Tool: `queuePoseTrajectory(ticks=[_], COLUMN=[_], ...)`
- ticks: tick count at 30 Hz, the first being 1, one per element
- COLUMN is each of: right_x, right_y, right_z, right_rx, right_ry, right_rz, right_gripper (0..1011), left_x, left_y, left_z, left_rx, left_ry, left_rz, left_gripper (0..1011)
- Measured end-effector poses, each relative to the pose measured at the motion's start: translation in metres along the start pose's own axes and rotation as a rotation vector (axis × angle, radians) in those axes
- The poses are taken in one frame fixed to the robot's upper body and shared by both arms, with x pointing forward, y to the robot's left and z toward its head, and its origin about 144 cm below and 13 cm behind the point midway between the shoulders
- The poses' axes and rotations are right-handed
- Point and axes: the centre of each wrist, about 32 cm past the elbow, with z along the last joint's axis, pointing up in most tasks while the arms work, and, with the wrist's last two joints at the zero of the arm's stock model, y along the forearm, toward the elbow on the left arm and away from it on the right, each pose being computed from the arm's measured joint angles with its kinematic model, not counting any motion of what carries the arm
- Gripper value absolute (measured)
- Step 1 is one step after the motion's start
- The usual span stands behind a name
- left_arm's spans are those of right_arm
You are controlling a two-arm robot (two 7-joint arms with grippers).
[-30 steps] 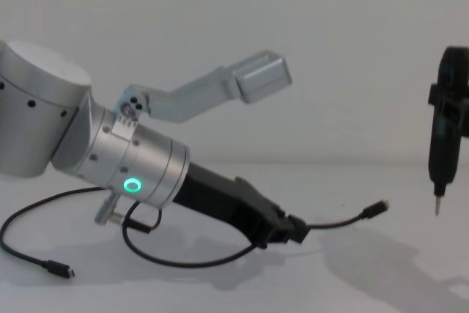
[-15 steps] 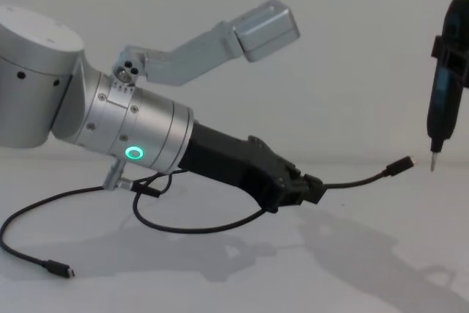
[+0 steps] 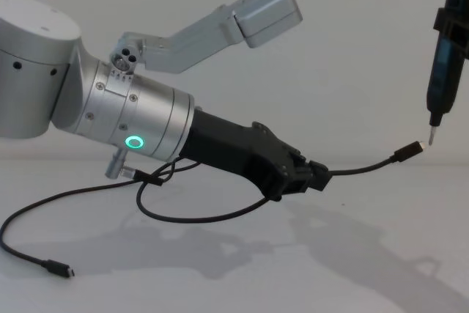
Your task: Pick up the data cable with the one hand.
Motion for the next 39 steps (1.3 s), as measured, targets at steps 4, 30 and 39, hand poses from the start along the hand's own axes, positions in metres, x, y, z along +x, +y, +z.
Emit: queuePoseTrajectory(ticks=[4,30,39], right_x=[0.0012,0.0034,0.0049], right_y=[0.0018,0.0058,0.0052], right_z=[0.0008,0.0002,-0.0010], right_rx=[0.006,0.015,0.010], right_ry=[0.000,0.007,-0.003], right_rz=[0.003,0.015,0.019], right_gripper=[274,274,275], left_x=[0.0000,0.0003,0.0003], left_y=[0.0003,0.0012,0.0012], left_z=[0.0008,0.0025,0.0026], left_rx=[-0.003,-0.011,-0.012], left_ry=[-0.005,-0.017,-0.018], left_rz=[0.000,-0.001,-0.001], left_gripper=[42,42,42])
